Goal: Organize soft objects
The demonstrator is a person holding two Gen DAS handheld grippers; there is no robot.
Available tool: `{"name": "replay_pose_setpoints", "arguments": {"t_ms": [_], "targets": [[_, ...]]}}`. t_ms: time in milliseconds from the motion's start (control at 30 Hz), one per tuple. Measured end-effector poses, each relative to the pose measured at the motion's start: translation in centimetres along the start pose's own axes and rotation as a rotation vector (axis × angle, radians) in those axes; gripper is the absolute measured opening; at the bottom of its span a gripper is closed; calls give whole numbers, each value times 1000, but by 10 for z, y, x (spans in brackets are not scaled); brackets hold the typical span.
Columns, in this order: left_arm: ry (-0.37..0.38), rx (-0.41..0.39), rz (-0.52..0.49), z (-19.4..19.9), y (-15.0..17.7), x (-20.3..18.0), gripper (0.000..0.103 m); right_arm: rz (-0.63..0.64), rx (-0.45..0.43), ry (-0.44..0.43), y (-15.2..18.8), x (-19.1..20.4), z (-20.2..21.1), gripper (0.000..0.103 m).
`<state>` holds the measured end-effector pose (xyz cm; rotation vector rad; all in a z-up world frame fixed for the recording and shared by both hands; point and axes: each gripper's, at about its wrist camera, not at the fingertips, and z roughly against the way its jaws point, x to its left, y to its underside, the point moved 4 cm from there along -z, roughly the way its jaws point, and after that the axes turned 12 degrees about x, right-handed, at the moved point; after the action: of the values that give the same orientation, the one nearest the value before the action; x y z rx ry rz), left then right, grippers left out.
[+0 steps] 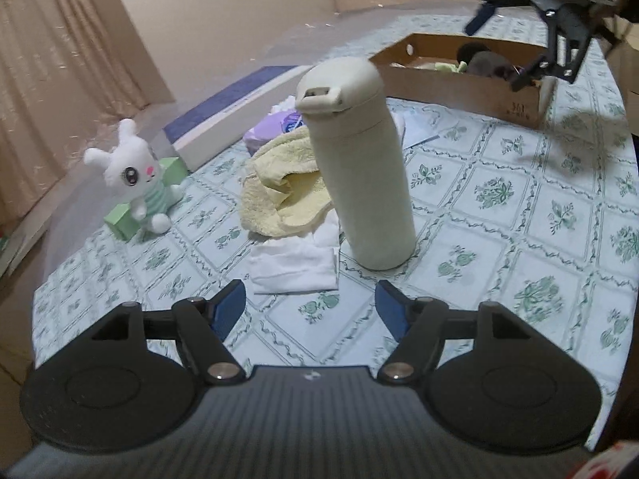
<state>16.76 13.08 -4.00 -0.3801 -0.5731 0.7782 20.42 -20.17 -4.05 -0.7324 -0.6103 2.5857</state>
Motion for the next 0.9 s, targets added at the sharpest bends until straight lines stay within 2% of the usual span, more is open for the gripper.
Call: {"name": "replay_pose_setpoints", "arguments": {"t_ms": [233, 700, 900], "targets": [[18, 25, -74, -32, -14, 24, 70, 168, 48, 0, -20, -11, -48, 91], [59, 50, -198, -94, -25, 47, 70, 352, 107, 15, -51, -21, -127, 90], [98, 35, -230, -110, -30, 51, 70, 426, 136, 13, -59, -23, -155, 76]]}}
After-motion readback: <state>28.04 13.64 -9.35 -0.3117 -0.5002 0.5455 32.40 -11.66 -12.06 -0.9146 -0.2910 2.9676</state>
